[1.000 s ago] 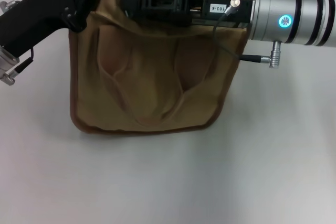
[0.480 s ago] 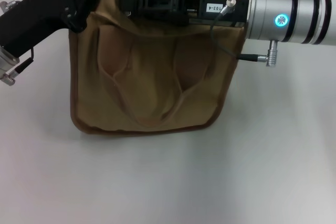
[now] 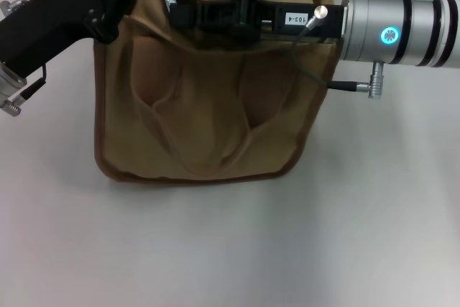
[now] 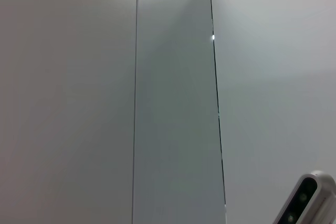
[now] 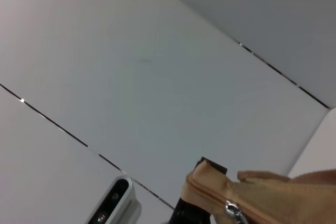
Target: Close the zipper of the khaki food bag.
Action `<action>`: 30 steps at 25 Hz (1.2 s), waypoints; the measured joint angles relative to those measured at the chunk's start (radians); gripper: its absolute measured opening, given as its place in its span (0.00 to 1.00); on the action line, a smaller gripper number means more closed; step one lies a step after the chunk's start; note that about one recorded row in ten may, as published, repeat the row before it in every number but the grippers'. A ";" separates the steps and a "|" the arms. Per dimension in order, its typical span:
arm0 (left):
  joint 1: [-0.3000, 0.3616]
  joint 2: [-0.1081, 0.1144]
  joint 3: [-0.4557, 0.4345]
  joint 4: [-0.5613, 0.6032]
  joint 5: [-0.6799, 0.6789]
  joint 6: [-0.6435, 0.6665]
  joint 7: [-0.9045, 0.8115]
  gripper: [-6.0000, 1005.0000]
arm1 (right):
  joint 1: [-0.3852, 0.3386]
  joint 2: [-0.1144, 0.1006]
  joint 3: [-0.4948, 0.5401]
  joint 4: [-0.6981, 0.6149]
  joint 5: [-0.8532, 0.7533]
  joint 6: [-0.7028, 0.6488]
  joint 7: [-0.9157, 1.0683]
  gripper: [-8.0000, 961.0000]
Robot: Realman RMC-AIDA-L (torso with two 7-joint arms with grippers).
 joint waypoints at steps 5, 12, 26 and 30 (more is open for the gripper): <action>-0.002 0.000 0.001 0.000 0.000 -0.002 0.001 0.03 | -0.008 -0.002 0.000 -0.001 0.017 -0.003 -0.019 0.15; -0.003 -0.001 0.001 0.000 0.000 -0.004 0.002 0.03 | 0.004 -0.003 -0.006 -0.001 0.018 -0.003 -0.038 0.08; -0.003 0.000 0.001 0.000 0.000 -0.006 0.002 0.03 | -0.032 -0.007 0.015 -0.030 0.031 -0.002 -0.040 0.04; -0.002 0.000 0.001 0.000 0.000 -0.007 0.002 0.03 | -0.033 -0.009 0.017 -0.039 0.032 0.008 -0.039 0.04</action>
